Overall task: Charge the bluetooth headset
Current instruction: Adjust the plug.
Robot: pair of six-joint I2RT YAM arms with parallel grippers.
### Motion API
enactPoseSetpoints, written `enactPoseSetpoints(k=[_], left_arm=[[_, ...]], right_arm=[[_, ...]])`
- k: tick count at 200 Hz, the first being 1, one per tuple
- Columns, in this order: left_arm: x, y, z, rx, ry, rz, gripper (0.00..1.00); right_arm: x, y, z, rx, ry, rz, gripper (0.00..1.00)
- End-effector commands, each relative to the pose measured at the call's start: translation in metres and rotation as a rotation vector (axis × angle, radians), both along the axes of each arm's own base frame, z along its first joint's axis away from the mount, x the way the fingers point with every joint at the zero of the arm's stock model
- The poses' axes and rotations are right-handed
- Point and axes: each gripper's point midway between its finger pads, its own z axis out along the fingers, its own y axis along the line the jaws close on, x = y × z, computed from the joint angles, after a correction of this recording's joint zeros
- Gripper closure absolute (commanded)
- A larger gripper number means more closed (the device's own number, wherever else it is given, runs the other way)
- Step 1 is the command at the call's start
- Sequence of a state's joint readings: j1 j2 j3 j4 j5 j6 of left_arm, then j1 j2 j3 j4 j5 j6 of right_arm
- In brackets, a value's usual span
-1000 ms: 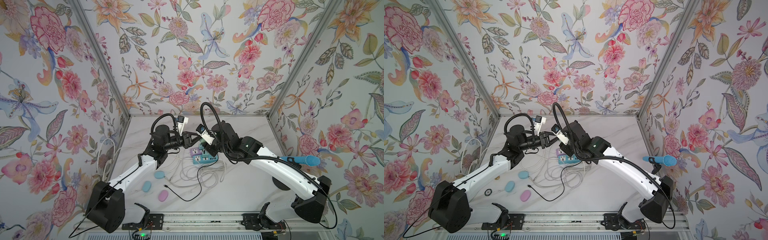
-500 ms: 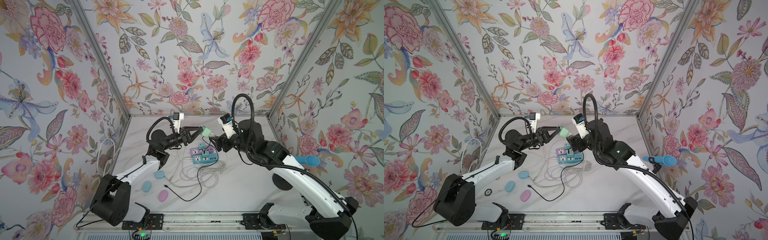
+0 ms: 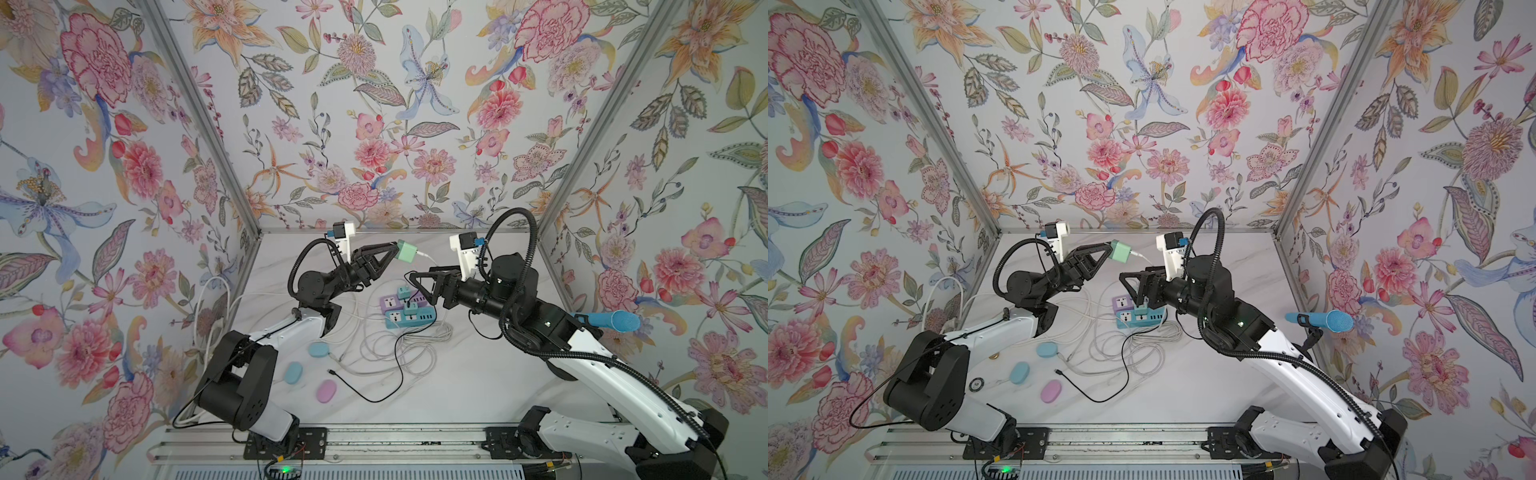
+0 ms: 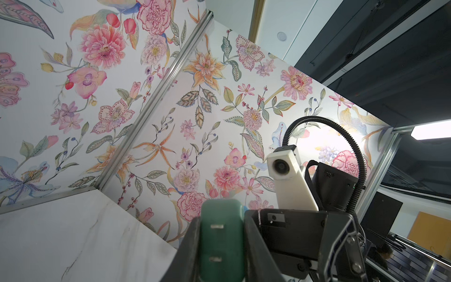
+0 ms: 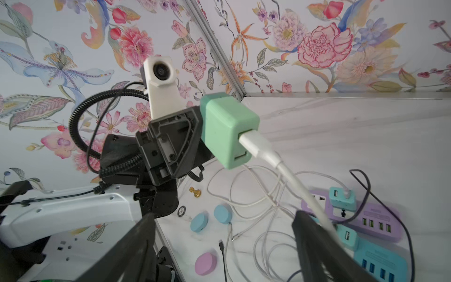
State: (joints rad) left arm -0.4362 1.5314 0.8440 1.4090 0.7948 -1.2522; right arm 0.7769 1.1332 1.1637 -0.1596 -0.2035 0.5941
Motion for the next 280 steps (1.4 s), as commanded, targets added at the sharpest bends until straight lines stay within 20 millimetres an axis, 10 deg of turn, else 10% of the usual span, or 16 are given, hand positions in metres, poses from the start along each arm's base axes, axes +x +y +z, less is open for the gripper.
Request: enactPoseSetpoints(k=[1, 195, 280], left_arm=[[-0.015, 0.016, 0.026, -0.044, -0.158, 0.073, 1.0], [-0.035, 0.035, 0.03, 0.023, -0.596, 0.385, 1.0], [-0.039, 0.033, 0.026, 0.009, -0.678, 0.394, 1.0]], right_arm=[[-0.004, 0.012, 0.035, 0.161, 0.043, 0.033, 0.1], [0.031, 0.044, 0.063, 0.508, 0.171, 0.06, 0.03], [0.032, 0.058, 0.065, 0.522, 0.234, 0.119, 0.25]])
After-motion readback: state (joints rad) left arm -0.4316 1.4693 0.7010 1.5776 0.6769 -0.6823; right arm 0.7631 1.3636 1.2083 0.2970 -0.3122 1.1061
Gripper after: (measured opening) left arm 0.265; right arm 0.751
